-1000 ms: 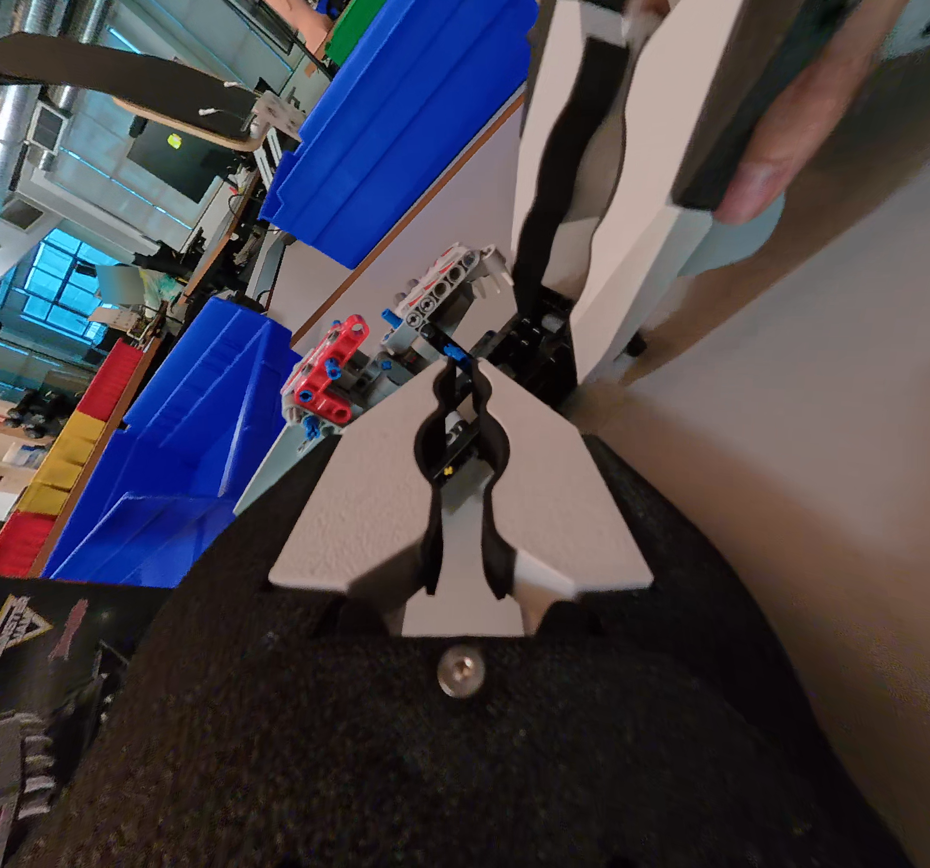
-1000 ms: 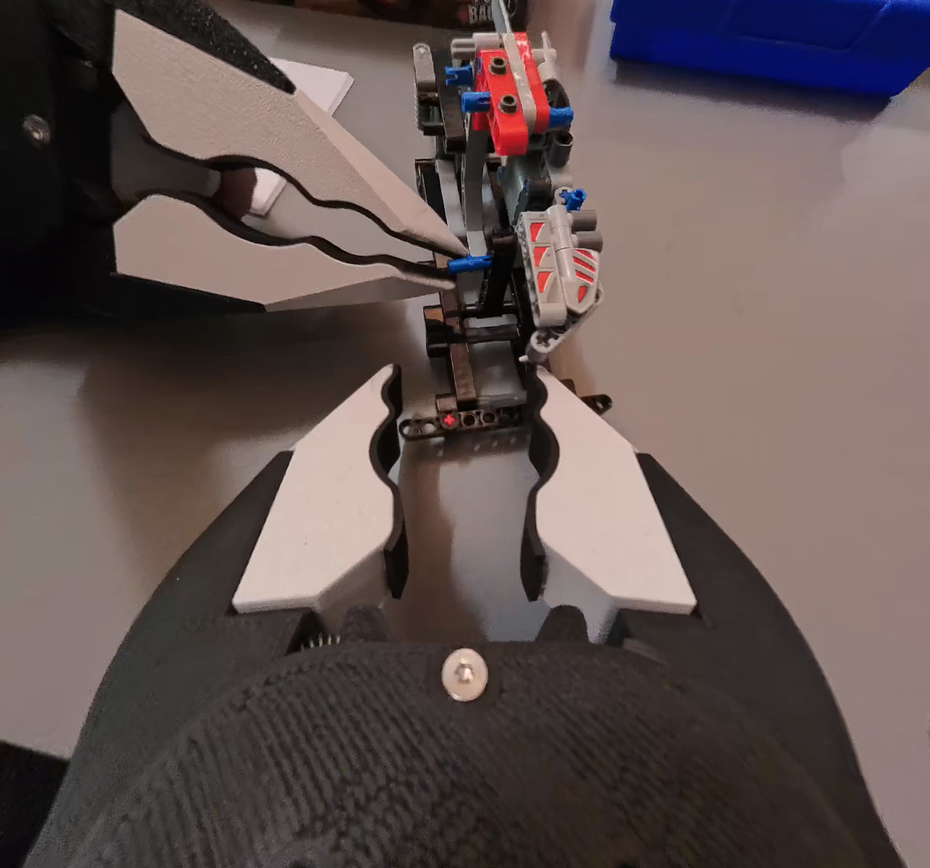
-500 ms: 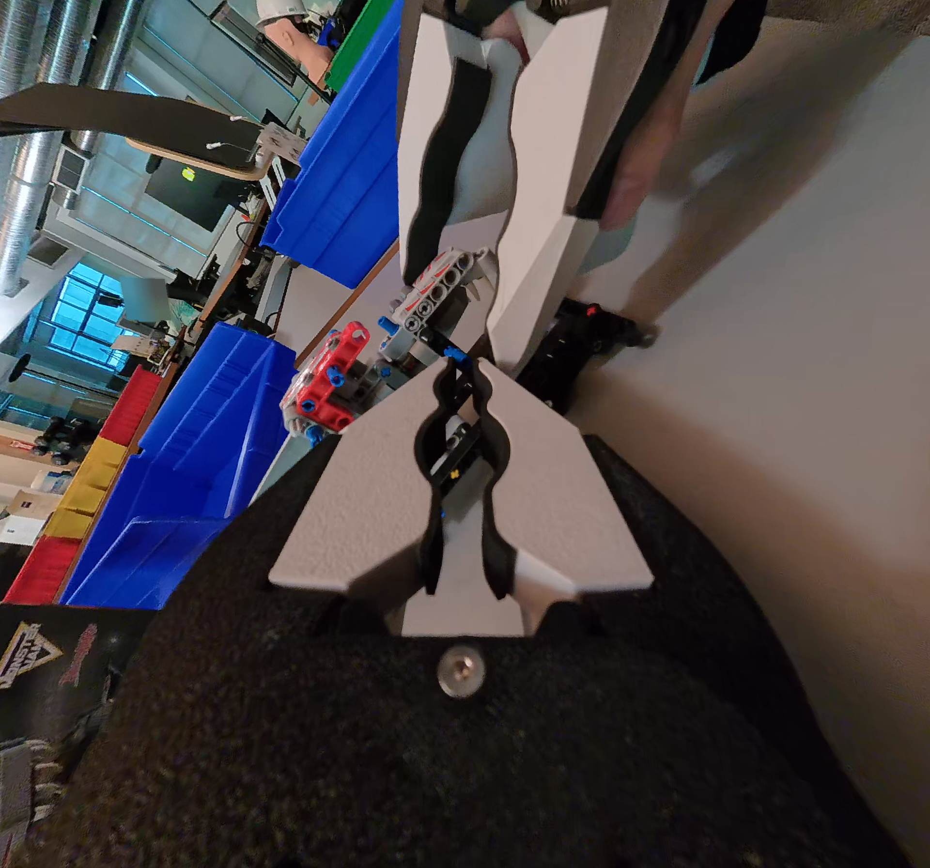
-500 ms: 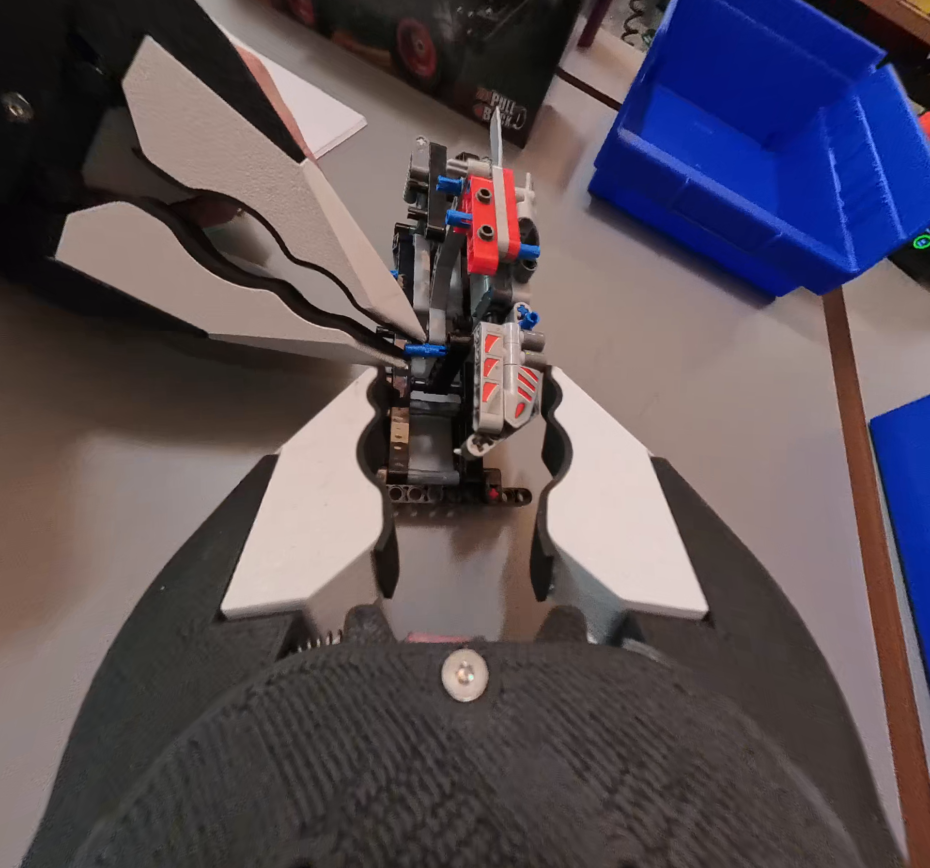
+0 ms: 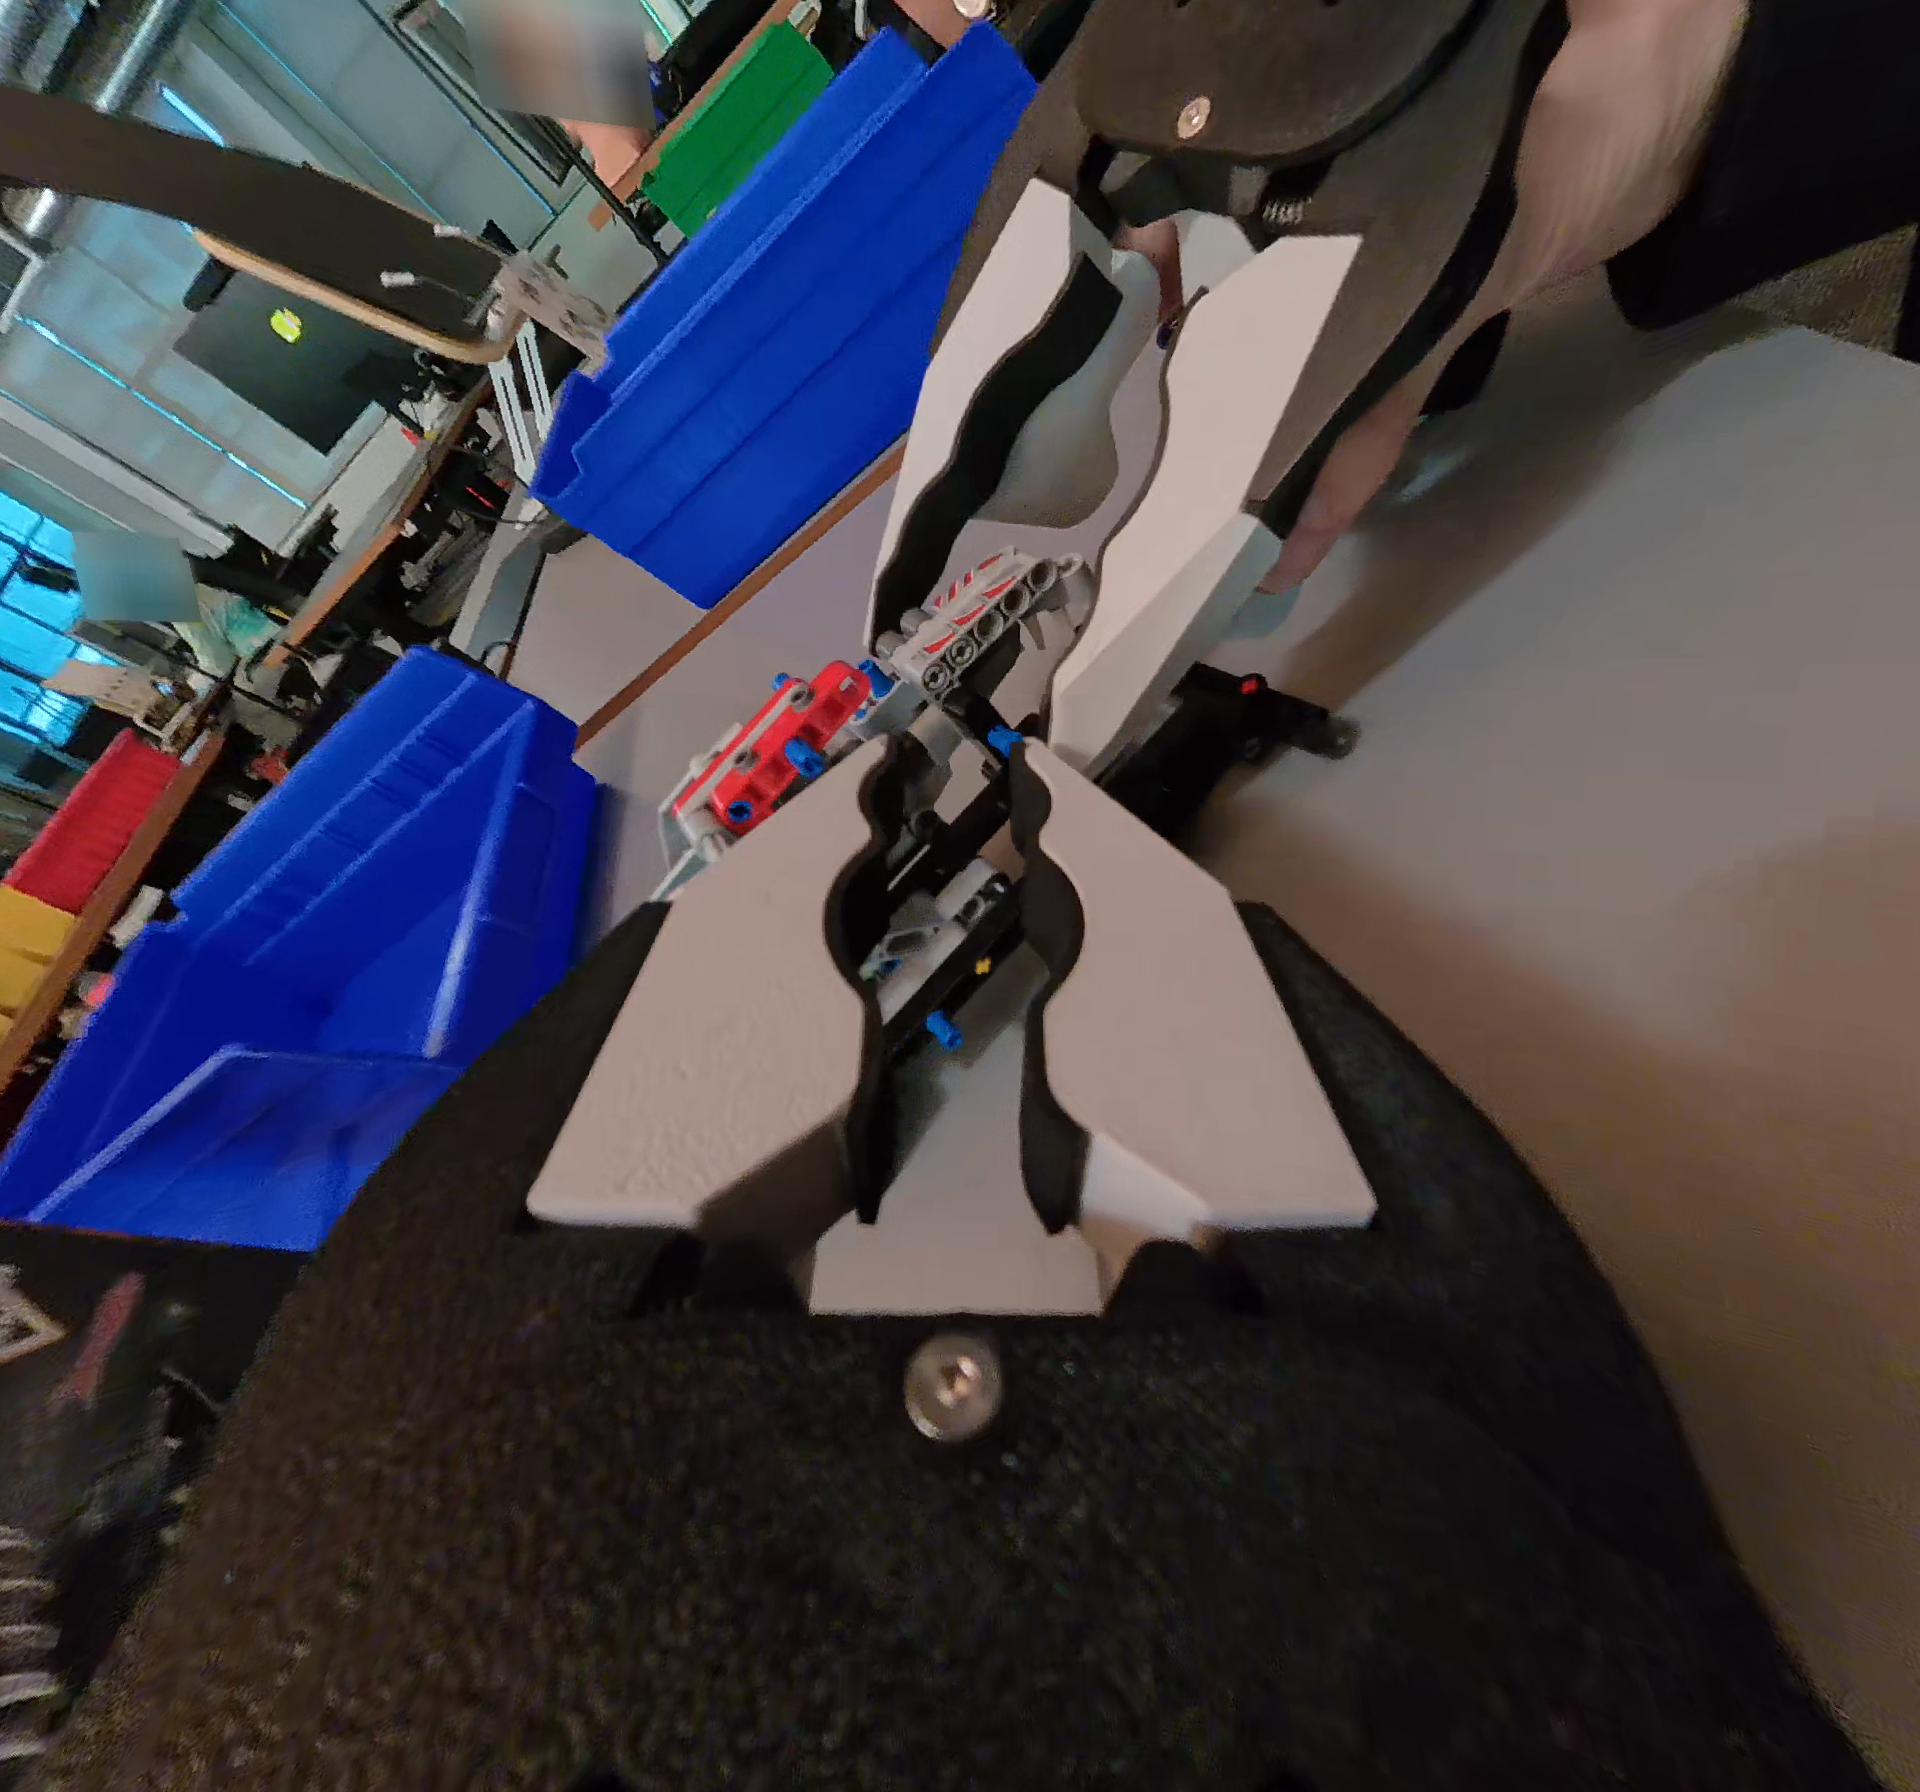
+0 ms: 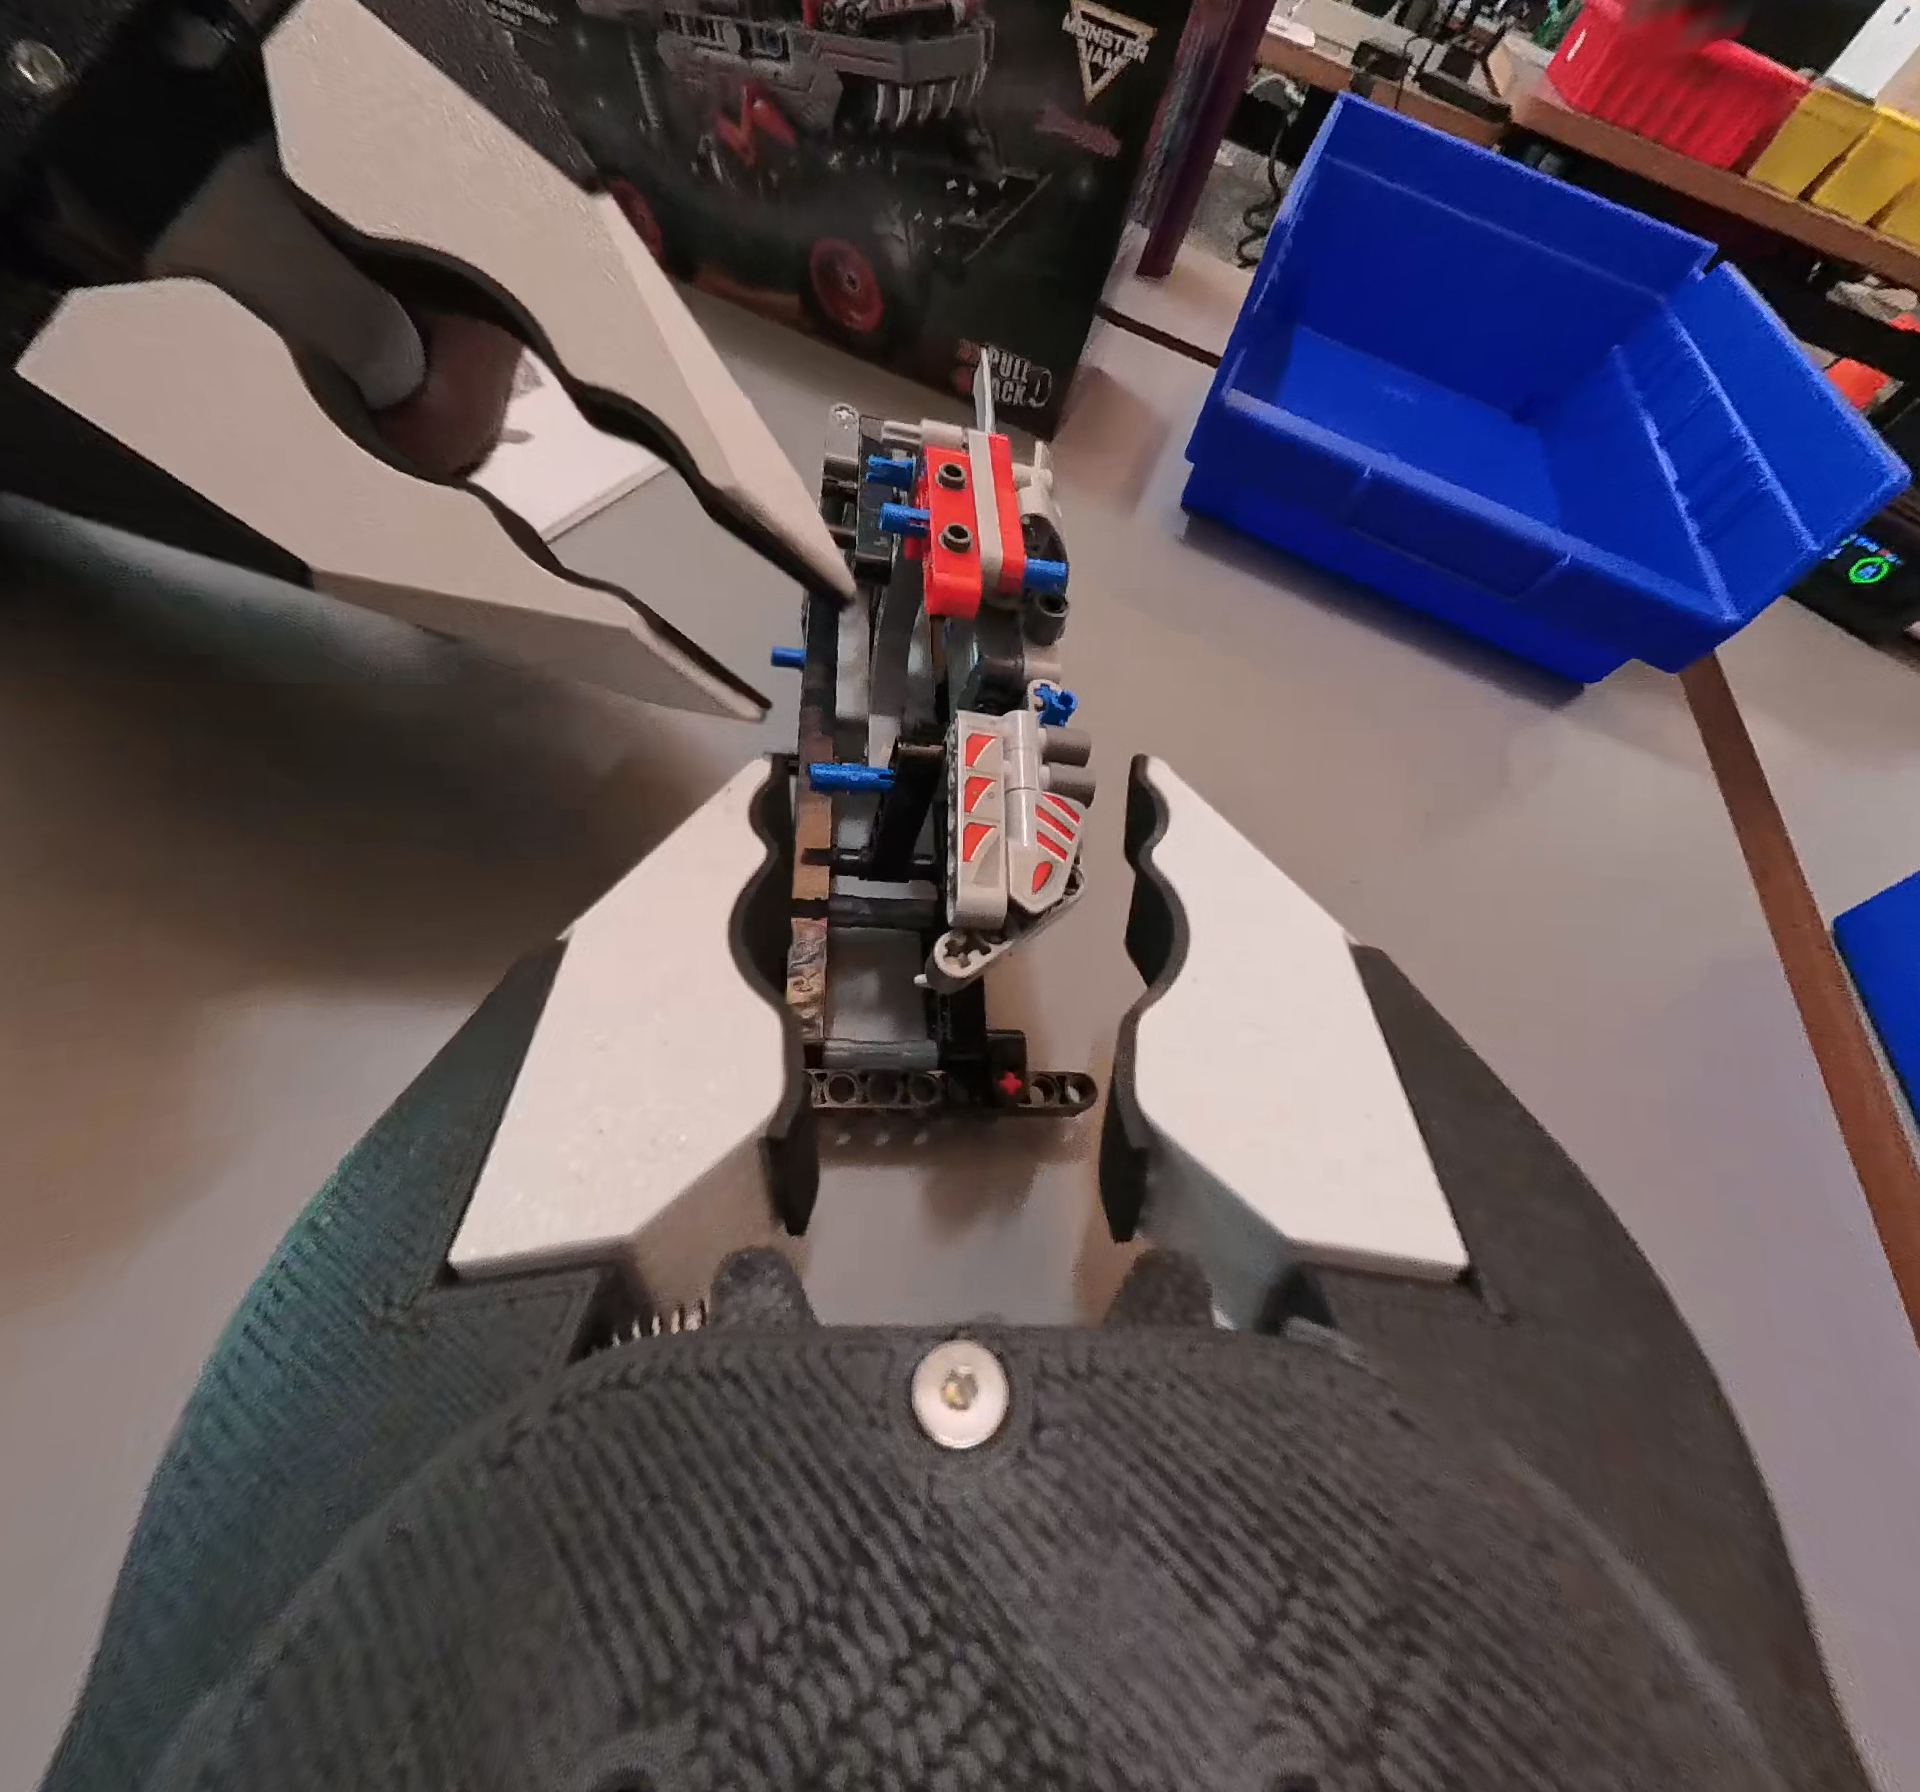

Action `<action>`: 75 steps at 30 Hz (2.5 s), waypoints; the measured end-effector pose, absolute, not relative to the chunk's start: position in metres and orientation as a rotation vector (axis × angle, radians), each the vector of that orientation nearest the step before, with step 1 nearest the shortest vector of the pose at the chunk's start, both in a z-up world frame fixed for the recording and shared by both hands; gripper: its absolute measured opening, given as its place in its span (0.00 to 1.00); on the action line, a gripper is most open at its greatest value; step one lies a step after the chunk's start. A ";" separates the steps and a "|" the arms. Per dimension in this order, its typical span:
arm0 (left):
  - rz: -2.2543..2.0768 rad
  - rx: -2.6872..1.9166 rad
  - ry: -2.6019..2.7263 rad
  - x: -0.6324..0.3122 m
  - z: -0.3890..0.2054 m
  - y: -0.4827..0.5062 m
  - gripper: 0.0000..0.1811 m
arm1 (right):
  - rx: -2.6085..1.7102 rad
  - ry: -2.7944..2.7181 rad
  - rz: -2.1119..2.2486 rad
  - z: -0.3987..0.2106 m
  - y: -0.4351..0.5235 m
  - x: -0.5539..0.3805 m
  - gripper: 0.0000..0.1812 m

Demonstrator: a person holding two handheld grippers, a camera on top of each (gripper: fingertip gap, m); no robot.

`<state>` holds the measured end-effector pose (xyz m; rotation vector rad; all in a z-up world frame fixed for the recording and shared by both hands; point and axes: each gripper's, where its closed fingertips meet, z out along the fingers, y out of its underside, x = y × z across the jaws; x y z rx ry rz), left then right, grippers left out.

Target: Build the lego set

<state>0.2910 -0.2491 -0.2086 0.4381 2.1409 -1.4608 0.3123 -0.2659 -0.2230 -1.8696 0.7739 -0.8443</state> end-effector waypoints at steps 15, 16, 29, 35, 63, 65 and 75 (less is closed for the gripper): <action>-0.901 0.966 2.426 0.300 -0.206 -0.260 0.46 | -1.992 0.738 -0.691 -0.241 -0.266 0.308 0.38; -0.866 1.018 2.475 0.297 -0.210 -0.261 0.46 | -2.004 0.735 -0.670 -0.243 -0.264 0.308 0.37; -0.437 1.200 2.736 0.303 -0.235 -0.277 0.44 | -1.985 0.763 -0.630 -0.243 -0.267 0.310 0.30; -0.371 1.236 2.732 0.298 -0.247 -0.278 0.41 | -1.979 0.755 -0.615 -0.242 -0.266 0.308 0.27; -0.297 1.360 2.722 0.306 -0.248 -0.269 0.29 | -1.992 0.746 -0.597 -0.243 -0.265 0.307 0.26; -0.308 1.360 2.711 0.307 -0.248 -0.270 0.29 | -1.994 0.742 -0.592 -0.243 -0.264 0.306 0.27; -0.341 1.368 2.718 0.309 -0.249 -0.273 0.29 | -1.949 0.809 -0.528 -0.241 -0.263 0.305 0.31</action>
